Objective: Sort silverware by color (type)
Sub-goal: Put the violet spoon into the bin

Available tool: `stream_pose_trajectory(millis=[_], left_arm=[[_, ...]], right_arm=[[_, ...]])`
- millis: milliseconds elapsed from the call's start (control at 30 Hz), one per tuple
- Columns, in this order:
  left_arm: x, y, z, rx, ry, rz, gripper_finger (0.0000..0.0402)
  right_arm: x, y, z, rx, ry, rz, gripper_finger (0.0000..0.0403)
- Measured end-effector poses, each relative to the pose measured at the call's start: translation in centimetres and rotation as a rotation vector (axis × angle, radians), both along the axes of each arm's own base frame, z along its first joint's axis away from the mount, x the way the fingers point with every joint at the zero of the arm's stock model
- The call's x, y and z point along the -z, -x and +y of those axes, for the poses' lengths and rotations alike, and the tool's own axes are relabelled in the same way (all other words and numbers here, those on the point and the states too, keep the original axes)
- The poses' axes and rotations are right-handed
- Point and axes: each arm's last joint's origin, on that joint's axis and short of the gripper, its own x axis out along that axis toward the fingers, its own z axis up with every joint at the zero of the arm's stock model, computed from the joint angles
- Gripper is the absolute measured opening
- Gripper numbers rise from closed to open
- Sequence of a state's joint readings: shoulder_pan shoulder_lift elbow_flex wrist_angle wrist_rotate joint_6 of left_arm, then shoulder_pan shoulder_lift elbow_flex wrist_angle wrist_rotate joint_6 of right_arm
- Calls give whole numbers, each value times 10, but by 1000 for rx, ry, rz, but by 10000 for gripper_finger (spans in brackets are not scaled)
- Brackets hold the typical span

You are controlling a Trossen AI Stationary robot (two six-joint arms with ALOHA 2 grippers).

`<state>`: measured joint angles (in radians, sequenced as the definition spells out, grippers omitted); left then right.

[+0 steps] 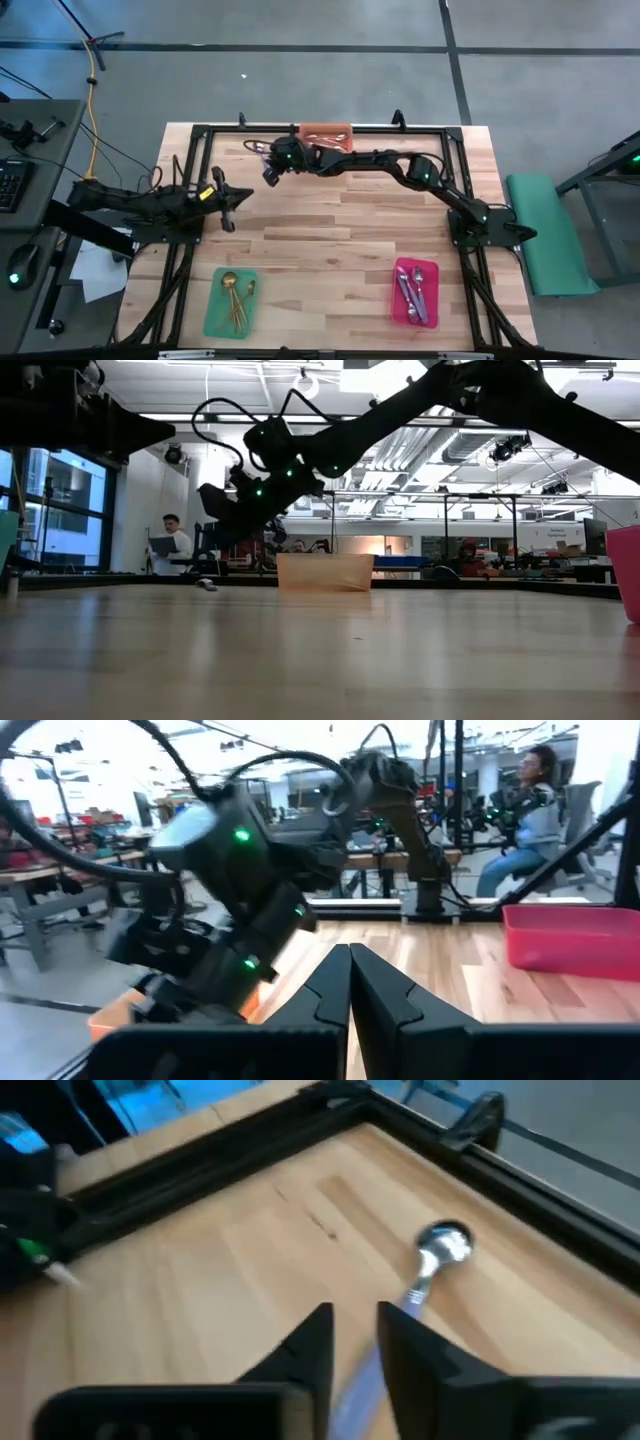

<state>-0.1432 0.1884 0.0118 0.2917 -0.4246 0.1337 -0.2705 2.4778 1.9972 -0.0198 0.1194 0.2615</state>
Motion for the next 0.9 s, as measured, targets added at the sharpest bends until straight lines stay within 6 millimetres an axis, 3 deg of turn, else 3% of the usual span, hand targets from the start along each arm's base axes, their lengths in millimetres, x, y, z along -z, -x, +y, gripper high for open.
stream_pose_trajectory(millis=[133,467,900], left_arm=[[-1,2,1,-33,4,-11,0],[2,2,2,-64,4,13,0],[1,3,2,-67,5,12,0]], right_arm=[[15,-4,3,5,-20,-8,10],[37,-7,9,47,-22,45,1],[-10,-17,10,1,65,79,2]])
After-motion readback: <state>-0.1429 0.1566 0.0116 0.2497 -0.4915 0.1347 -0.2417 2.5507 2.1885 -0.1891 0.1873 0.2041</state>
